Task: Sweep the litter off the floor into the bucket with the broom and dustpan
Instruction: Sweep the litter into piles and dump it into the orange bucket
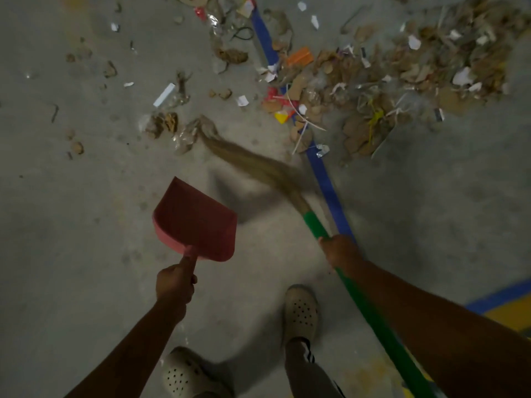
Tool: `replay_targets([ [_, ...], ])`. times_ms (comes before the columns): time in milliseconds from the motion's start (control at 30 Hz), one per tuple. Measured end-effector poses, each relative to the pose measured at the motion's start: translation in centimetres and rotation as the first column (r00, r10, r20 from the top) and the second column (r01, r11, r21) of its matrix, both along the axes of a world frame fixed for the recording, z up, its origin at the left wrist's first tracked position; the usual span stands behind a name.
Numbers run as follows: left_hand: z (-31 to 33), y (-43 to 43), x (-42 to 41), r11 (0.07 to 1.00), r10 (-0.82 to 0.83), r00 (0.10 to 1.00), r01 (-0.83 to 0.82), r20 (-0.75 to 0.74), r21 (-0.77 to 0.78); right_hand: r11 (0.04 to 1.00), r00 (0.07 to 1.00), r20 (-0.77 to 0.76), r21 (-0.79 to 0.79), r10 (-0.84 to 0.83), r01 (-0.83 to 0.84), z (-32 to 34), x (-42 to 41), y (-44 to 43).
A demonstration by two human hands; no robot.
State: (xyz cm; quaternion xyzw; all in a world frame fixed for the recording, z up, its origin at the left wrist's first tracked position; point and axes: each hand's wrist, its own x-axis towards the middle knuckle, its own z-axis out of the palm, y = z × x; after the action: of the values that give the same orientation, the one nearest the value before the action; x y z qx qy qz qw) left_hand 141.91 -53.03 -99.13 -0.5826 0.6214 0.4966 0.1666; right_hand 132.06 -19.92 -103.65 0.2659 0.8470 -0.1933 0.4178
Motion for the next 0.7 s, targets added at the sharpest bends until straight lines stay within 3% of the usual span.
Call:
replay_targets([
  [67,-0.2,0.8,-1.2,1.0,-0.017,1.0,0.017,-0.012,0.003,0.983,0.982,-0.062,0.0,-0.181,0.181,0.1,-2.5,2.3],
  [133,-0.1,1.7,-2.5,1.0,-0.029,0.999,0.029,-0.03,0.006,0.923,0.911,-0.15,-0.085,-0.383,0.374,0.5,-4.9,4.3],
  [200,0.2,2.7,-3.9,0.999,-0.035,0.999,0.036,-0.038,0.014,0.872,0.835,-0.25,-0.149,-0.49,0.467,1.6,-6.6,5.7],
  [300,0.8,4.1,-6.0,0.999,-0.031,0.999,0.032,-0.042,0.014,0.896,0.807,-0.394,-0.148,-0.441,0.418,3.6,-8.0,6.9],
  [400,1.9,4.7,-7.7,0.999,-0.028,0.997,0.03,-0.067,0.028,0.914,0.802,-0.441,-0.161,-0.404,0.372,5.7,-8.1,7.0],
  [700,4.2,1.7,-9.0,0.998,-0.027,0.995,0.032,-0.098,0.057,0.975,0.884,-0.439,-0.212,-0.16,0.071,9.9,-6.2,-1.3],
])
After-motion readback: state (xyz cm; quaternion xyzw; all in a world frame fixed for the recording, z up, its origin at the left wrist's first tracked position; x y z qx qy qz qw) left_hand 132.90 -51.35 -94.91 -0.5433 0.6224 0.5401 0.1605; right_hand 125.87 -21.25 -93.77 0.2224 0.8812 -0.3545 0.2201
